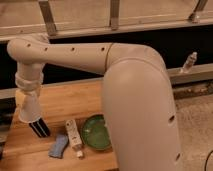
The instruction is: Place the ceramic cup over the eraser
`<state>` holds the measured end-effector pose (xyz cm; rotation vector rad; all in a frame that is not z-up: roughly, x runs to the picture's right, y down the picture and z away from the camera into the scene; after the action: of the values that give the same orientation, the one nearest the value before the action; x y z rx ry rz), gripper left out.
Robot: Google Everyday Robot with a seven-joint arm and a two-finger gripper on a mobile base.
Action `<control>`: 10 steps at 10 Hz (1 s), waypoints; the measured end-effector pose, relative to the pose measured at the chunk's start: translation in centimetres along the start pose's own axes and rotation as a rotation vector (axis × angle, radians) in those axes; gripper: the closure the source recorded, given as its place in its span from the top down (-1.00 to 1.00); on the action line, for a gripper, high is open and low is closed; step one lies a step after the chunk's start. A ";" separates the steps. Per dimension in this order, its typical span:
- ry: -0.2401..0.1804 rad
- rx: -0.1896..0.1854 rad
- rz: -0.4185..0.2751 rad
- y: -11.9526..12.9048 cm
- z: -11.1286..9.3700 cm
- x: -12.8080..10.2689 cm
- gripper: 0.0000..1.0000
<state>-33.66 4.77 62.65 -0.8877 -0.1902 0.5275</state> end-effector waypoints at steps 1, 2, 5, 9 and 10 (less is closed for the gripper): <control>0.008 -0.011 -0.002 0.2 0.6 0.0 -1.00; 0.024 -0.018 -0.002 0.2 1.3 0.2 -1.00; 0.066 -0.005 0.031 -0.2 2.6 0.9 -1.00; 0.079 0.013 0.058 -1.4 3.3 1.7 -1.00; 0.077 0.014 0.062 -1.6 3.5 1.8 -1.00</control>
<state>-32.84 7.32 65.97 -0.9008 -0.0888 0.5500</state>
